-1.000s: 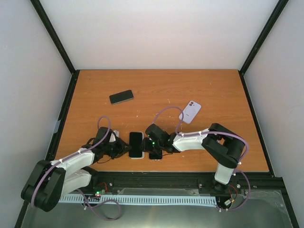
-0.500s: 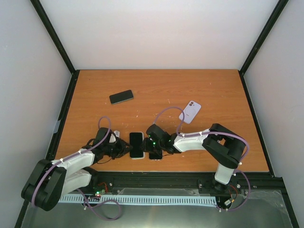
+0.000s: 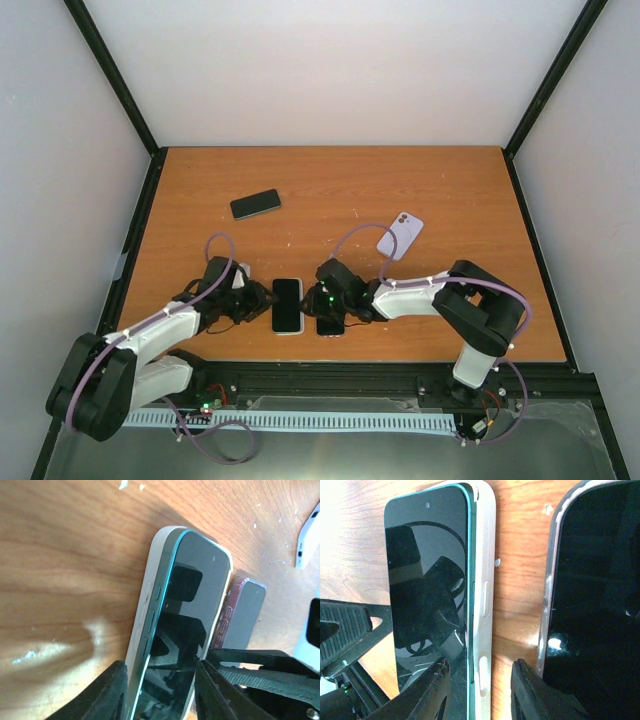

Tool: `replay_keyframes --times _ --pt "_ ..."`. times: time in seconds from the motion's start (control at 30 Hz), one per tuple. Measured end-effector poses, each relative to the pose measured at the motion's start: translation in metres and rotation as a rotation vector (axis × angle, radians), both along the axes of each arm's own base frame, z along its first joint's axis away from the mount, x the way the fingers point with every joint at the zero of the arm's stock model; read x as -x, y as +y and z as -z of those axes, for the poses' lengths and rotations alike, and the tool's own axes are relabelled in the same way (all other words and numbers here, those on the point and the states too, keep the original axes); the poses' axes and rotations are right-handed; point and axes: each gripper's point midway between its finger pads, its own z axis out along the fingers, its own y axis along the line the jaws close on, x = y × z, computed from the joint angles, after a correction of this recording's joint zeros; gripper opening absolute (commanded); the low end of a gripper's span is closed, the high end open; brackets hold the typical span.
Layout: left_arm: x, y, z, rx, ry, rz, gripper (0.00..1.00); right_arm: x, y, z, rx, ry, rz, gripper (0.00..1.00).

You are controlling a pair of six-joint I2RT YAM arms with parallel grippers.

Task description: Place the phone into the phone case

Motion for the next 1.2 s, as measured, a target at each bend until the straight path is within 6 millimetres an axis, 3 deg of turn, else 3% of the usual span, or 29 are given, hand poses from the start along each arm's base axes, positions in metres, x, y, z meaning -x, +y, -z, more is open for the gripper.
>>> replay_keyframes --times 0.3,0.8,0.83,0.93,1.03,1.2 --pt "-0.005 0.002 0.007 -0.053 0.010 0.019 0.19 -0.007 0.011 0.002 -0.016 0.000 -0.012 0.35" --pt "0.003 -0.005 0.015 0.043 0.015 0.033 0.19 -0.007 0.019 -0.010 -0.104 0.055 -0.024 0.37" --pt "0.003 -0.005 0.015 0.046 0.015 0.031 0.19 -0.007 0.019 -0.010 -0.107 0.057 -0.022 0.37" --pt "0.006 -0.007 0.013 0.064 0.024 0.035 0.37 -0.006 0.015 -0.006 -0.098 0.069 -0.014 0.36" --pt "0.009 -0.010 0.007 0.084 0.017 0.053 0.38 -0.007 0.011 -0.001 -0.060 0.059 -0.010 0.36" --pt "0.007 -0.008 0.002 0.055 0.008 0.051 0.23 -0.007 0.009 0.001 -0.042 0.050 -0.007 0.36"
